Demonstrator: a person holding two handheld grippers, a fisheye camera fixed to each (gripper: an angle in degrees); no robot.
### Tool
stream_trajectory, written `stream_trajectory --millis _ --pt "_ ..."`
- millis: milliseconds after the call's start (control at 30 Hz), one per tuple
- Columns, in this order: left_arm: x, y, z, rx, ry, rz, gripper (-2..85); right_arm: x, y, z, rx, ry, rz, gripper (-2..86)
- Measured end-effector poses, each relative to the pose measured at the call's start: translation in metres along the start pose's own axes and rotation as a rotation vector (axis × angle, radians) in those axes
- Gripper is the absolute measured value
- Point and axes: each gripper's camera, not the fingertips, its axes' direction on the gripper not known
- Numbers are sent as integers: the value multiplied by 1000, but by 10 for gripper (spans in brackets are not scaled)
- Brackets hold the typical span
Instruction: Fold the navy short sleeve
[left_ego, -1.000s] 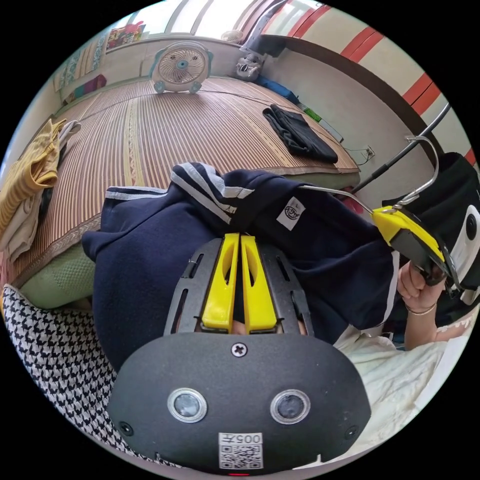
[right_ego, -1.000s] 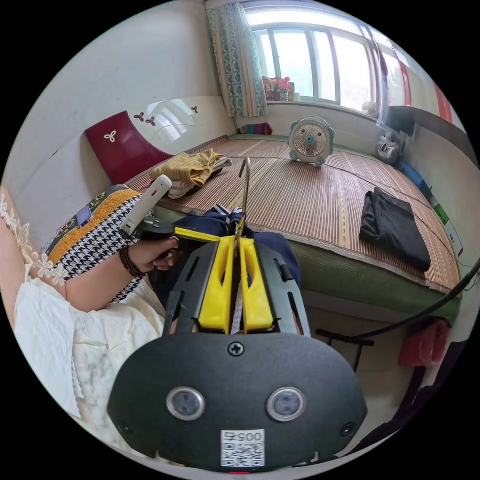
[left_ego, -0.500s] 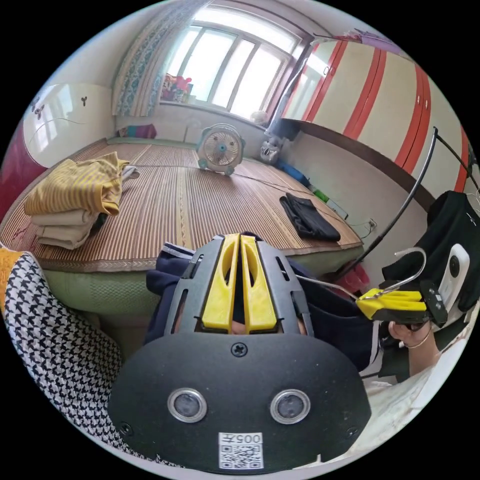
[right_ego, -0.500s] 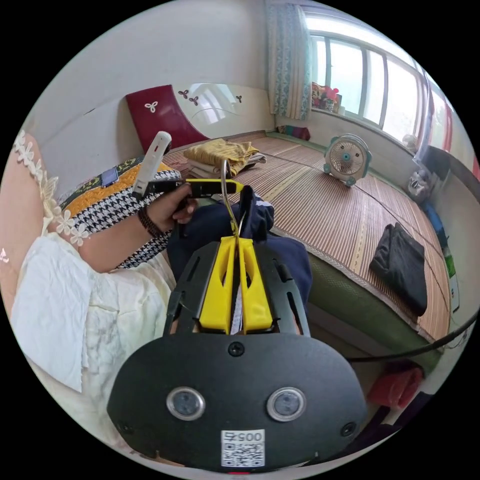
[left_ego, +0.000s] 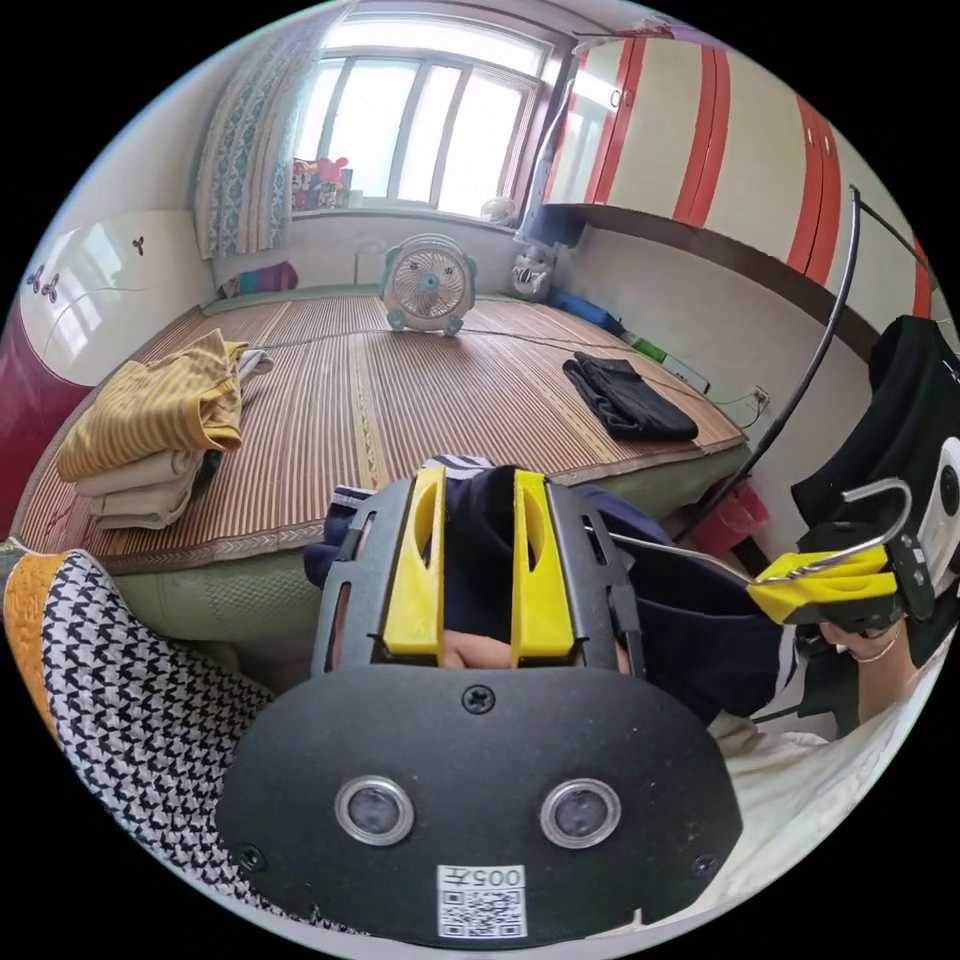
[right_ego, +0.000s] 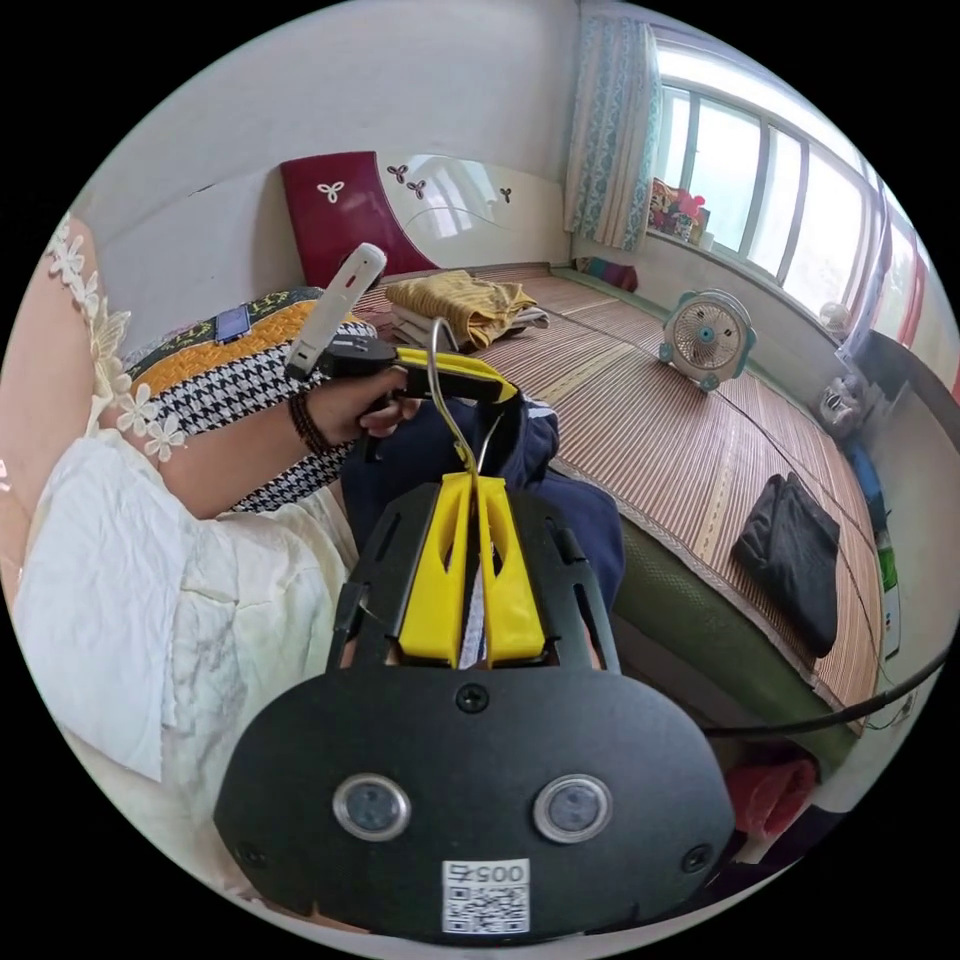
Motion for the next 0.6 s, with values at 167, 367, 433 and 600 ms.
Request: stream_trajectory --millis 167,367,433,600 --pt "3 0 6 -8 -39 7 62 -12 6 -6 4 -9 -64 -16" --pt "7 -6 -9 50 -98 -4 9 -14 20 -21 58 -33 -78 -16" --pt "6 -7 -11 52 -89 -13 5 -10 26 -26 71 -42 -68 -16" --pt "-3 -6 -15 27 -39 -33 0 8 39 -41 127 -65 -18 -17"
